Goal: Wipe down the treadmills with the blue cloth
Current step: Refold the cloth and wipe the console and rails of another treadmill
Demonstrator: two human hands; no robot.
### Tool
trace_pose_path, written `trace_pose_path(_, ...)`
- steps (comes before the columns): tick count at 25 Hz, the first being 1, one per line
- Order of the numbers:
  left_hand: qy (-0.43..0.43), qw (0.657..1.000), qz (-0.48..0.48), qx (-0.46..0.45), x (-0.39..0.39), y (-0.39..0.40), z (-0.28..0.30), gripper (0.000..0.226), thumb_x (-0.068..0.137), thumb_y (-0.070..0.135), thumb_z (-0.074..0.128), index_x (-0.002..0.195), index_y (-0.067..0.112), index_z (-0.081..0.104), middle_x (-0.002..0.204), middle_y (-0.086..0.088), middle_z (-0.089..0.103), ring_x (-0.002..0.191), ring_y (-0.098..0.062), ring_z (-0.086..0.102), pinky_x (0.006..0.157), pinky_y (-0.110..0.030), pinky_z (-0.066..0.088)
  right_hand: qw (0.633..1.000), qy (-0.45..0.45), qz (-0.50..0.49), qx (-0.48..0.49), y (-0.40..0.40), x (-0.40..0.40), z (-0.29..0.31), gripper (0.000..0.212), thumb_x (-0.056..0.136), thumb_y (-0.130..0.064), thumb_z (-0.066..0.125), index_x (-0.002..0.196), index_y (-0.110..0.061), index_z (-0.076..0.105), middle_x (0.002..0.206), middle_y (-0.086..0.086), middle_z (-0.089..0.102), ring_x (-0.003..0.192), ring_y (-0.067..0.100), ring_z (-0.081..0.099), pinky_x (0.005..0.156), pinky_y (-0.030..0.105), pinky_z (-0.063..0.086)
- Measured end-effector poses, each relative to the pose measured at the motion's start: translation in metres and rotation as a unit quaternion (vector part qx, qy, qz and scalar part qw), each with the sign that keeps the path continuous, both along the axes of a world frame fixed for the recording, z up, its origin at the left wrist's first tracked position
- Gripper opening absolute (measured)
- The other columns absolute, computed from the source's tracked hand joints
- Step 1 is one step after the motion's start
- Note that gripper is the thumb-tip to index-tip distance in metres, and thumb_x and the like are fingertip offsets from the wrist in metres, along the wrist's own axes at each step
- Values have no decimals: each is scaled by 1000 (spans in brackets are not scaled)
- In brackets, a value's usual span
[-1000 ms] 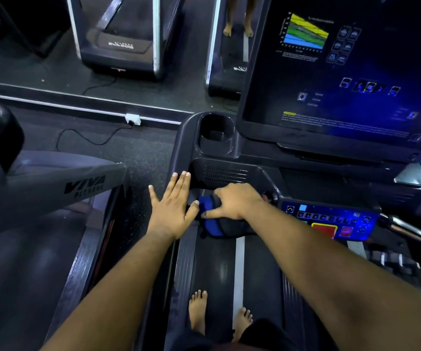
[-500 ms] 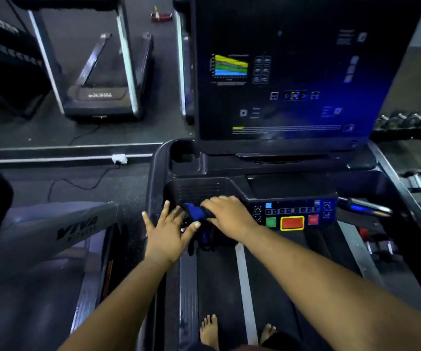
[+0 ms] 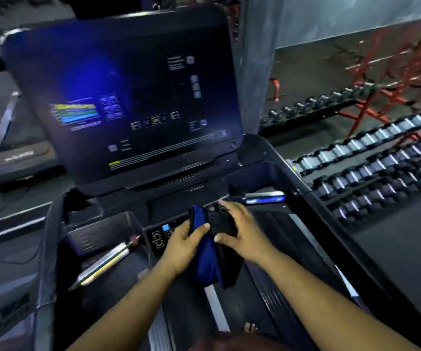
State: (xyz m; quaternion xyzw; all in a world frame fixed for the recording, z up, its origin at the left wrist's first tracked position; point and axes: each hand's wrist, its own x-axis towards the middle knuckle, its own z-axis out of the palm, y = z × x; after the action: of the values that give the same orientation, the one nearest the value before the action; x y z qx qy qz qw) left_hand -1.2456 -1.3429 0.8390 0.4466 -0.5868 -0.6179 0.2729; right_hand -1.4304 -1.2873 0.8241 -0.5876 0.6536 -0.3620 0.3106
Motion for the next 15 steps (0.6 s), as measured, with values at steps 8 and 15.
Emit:
trace_pose_path(8,-160,982,-23,-93,-112,-20,-8,25,92,50,58,100,27,63,95,6,72,89,-16,68,83,-39,54,925,-309,-217,48,2,-96,-22,61,79,-34,82,132,-23,52,127,-7,63,113,5,61,102,20,47)
trace_pose_path(15,-510,776,-131,-347,-154,-102,-13,49,94,61,44,116,19,54,120,-7,63,116,-28,56,91,-44,43,953,188,-234,39,-70,-110,-31,63,98,-41,53,152,-22,25,160,11,20,147,33,24,114,58,29)
